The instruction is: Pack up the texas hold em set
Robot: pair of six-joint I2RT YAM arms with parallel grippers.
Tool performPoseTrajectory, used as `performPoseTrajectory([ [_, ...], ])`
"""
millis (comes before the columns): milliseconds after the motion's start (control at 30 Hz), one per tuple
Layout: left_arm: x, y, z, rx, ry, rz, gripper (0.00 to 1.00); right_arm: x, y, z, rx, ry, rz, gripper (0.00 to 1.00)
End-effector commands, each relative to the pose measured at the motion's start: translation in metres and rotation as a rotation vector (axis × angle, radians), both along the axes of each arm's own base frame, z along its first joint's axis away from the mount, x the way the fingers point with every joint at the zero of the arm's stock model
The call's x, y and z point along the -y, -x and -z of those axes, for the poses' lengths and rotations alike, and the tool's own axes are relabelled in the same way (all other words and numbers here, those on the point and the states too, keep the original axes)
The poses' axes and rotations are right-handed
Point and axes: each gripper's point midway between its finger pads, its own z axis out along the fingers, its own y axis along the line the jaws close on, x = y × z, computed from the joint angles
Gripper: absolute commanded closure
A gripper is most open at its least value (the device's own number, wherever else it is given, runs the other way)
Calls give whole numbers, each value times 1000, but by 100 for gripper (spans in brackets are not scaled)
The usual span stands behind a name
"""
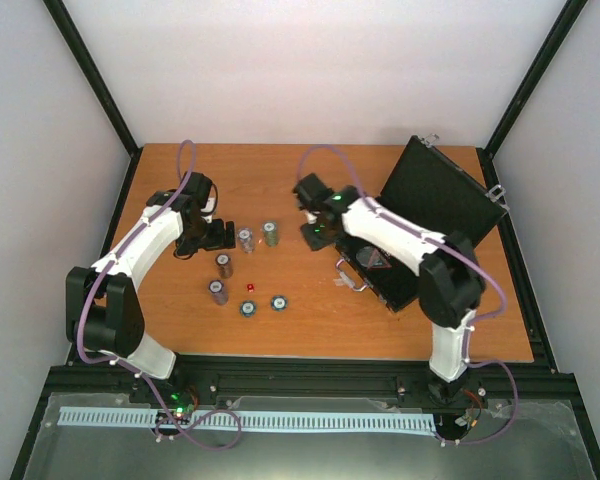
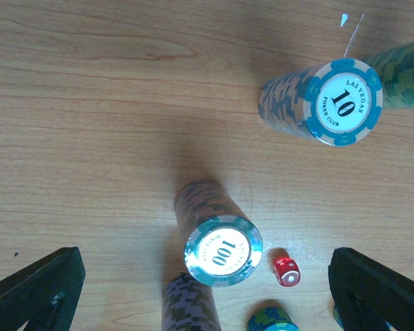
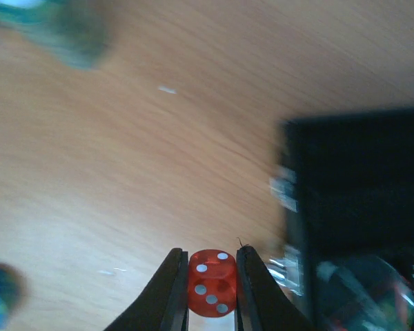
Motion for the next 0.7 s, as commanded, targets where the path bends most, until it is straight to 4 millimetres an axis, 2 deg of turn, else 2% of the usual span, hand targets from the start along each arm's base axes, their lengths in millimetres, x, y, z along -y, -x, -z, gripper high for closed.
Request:
performPoseTrajectory([
  [0,3,-1,-3,10,6,15,0,104,-16,19,-17,93,291,97],
  [133,3,-1,-2,8,8,15,0,180,-18,33,-42,107,491,97],
  [267,3,-1,-1,3,8,15,0,216,-12,49,-83,103,591,97],
  [400,2,0,1,-2,3,14,0,231,-5,68,-121,113,637,97],
  [667,2,-1,5,-14,-4,13,0,239,-2,90,-159,101,673,97],
])
